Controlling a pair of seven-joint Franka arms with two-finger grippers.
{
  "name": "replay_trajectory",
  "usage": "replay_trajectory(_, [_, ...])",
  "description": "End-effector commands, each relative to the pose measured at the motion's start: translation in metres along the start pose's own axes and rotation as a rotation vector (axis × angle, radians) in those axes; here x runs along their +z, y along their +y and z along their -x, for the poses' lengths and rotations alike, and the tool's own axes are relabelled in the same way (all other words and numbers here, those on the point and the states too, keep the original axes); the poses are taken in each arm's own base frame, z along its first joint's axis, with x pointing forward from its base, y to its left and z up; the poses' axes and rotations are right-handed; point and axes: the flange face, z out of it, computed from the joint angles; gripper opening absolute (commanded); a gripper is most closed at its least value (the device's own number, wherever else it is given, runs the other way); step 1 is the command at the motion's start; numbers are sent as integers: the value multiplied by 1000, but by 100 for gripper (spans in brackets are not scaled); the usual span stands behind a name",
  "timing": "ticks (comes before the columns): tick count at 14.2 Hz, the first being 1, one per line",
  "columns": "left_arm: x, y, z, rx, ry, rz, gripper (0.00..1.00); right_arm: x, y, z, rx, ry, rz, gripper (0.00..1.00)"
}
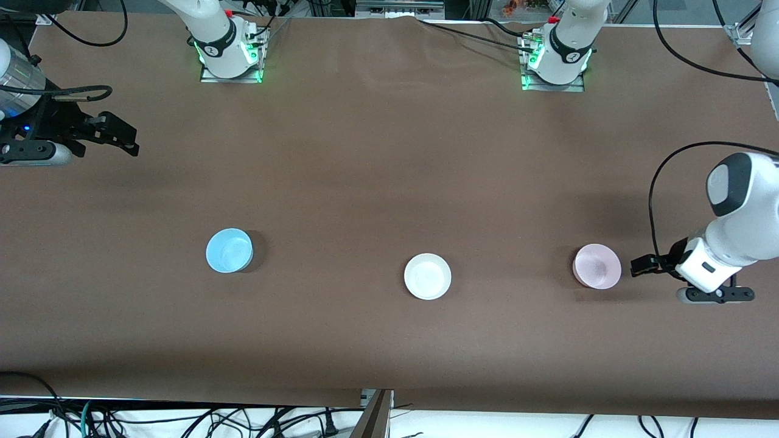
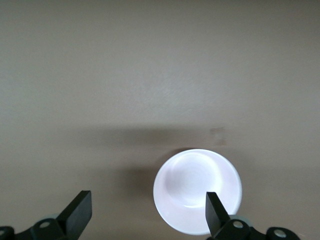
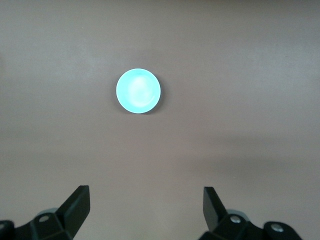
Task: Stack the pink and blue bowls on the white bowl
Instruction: 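Move the left gripper down over the pink bowl, then close the left gripper on the pink bowl's rim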
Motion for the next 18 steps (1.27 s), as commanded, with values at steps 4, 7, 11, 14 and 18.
replay_trajectory(4, [89,20,44,-11,60,-86,100,-3,1,1,-8,-4,-8,100])
replay_trajectory(7, [107,19,51,5,65,-93,99,-3,2,1,-8,-3,-8,100])
replay_trajectory(11, [110,21,53,-4,59,-88,30,-3,2,1,-6,-3,-8,100])
replay_trajectory(14, [104,31,49,-46,67,-79,0,-3,2,1,-8,-3,-8,100])
replay_trajectory(18, [92,80,40,-116,94,-66,0,-3,3,1,-6,-1,-9,100])
